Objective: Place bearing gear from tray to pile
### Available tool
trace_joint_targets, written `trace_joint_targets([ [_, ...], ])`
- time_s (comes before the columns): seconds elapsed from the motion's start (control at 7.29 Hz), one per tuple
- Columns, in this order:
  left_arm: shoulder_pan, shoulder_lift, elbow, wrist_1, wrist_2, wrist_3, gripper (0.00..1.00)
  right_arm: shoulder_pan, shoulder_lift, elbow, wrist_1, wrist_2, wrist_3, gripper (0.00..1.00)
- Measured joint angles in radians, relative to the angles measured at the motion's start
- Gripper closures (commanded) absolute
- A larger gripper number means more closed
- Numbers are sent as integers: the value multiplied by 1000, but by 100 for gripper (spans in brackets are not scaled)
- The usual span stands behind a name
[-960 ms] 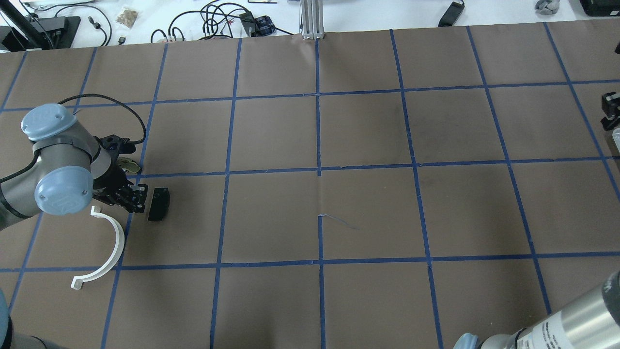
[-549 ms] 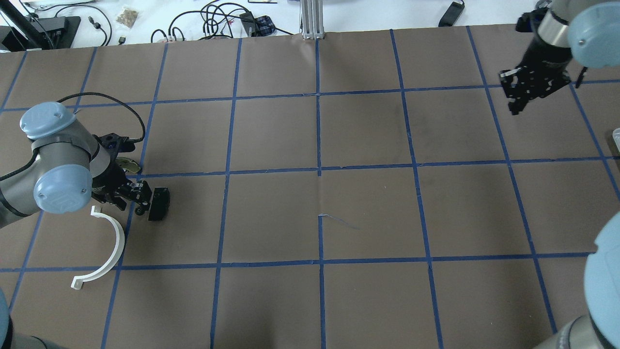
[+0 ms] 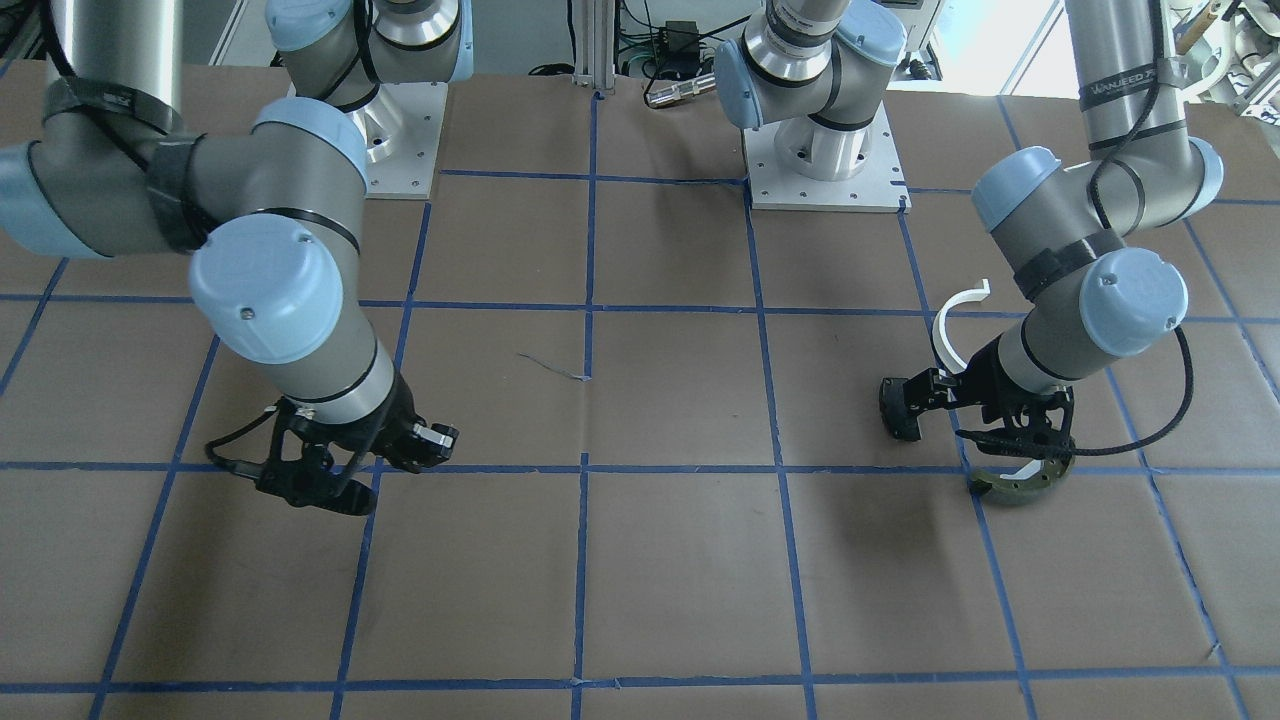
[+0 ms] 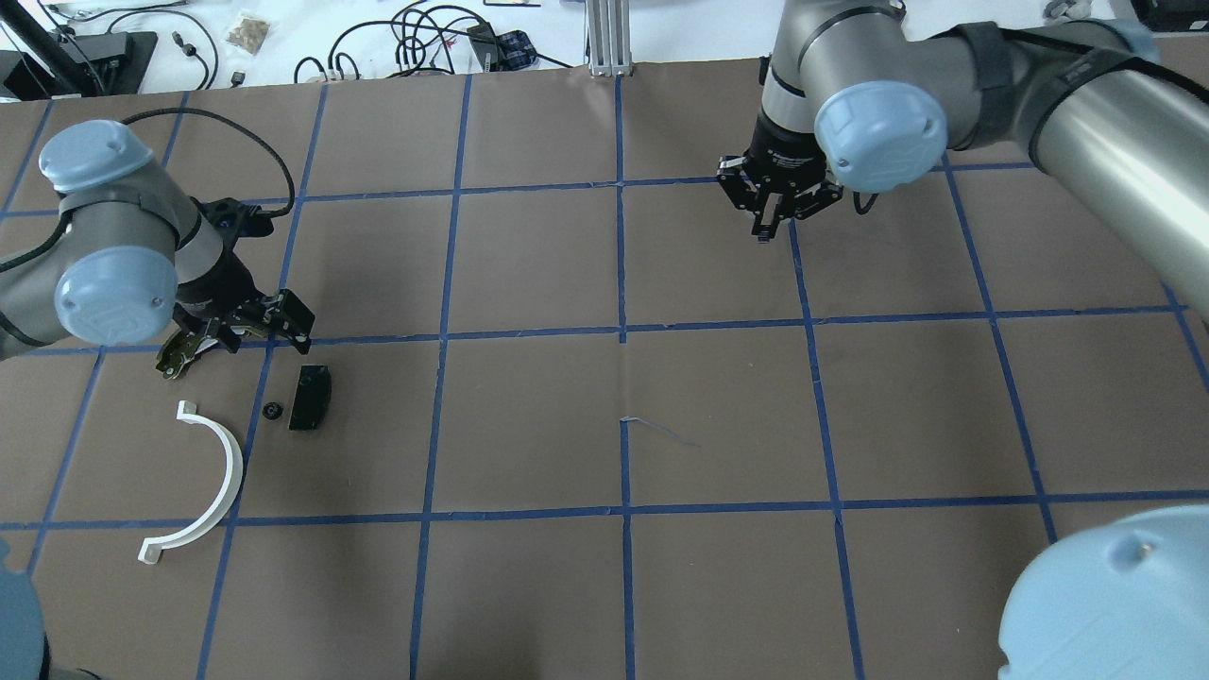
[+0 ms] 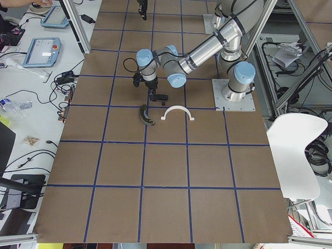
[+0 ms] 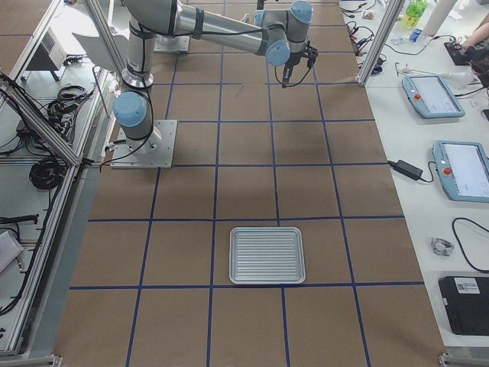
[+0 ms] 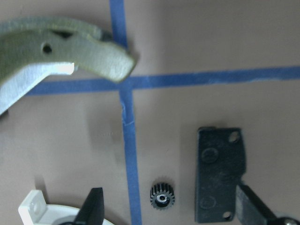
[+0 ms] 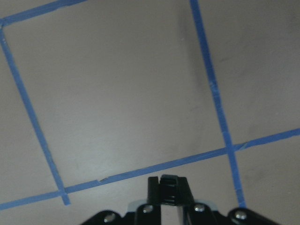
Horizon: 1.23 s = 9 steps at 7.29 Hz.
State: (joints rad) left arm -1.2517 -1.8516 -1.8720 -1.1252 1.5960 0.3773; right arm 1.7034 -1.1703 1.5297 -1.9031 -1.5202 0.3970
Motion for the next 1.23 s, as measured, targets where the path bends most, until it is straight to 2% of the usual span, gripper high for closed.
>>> trace_joint_targets([
  [0.14, -52, -7, 44, -31, -24, -74, 0, 60, 33, 7, -43, 27, 68, 100],
  [0.41, -150, -29, 71, -38, -48, -202, 0, 159, 97, 19, -153, 52, 208, 100],
  [0.55, -190, -40, 74, -34, -50, -251, 0, 192, 117, 35, -183, 61, 246, 97],
  [0.69, -217, -48, 76, -29, -50, -276, 0, 211, 124, 66, -205, 65, 274, 86],
  [0.82, -228, -52, 75, -25, -50, -286, 0, 222, 122, 96, -223, 67, 289, 71],
  [1.1, -236, -57, 71, -23, -50, -291, 0, 244, 115, 131, -235, 67, 323, 0],
  [1.23, -238, -58, 69, -22, -50, -291, 0, 251, 111, 140, -236, 67, 344, 0],
])
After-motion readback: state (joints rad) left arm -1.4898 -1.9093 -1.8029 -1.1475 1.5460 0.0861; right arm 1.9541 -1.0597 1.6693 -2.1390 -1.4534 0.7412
